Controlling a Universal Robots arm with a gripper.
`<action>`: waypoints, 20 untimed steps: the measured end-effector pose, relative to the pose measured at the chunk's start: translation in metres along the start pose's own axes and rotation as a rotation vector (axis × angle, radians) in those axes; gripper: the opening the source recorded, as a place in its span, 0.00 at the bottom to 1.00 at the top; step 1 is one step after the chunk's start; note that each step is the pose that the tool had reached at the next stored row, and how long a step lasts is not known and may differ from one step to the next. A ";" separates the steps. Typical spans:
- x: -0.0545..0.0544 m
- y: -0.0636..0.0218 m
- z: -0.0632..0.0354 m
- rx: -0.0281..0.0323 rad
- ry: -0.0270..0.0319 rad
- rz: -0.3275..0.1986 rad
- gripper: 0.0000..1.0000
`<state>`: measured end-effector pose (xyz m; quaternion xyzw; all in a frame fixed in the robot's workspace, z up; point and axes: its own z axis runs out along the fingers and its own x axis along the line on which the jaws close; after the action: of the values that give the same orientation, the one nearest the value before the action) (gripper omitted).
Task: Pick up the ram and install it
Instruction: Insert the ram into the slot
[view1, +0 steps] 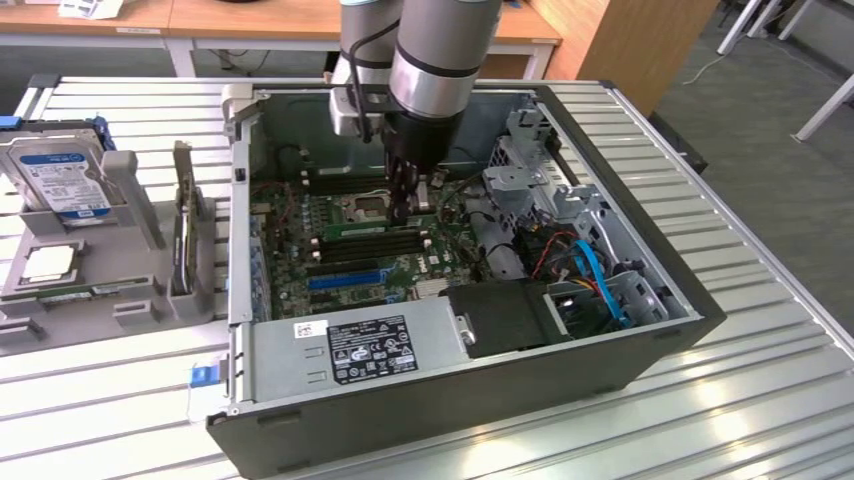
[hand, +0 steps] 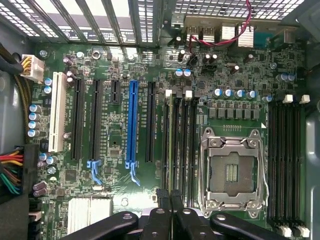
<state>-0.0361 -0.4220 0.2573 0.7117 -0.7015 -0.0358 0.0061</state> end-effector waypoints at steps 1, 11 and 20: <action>0.000 0.0003 0.0000 0.0005 0.0000 0.000 0.12; 0.000 0.0006 0.0020 0.0023 0.0001 0.000 0.12; 0.000 0.0013 0.0051 0.0050 0.0002 0.000 0.12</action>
<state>-0.0377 -0.4220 0.2522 0.7118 -0.7015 -0.0340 0.0044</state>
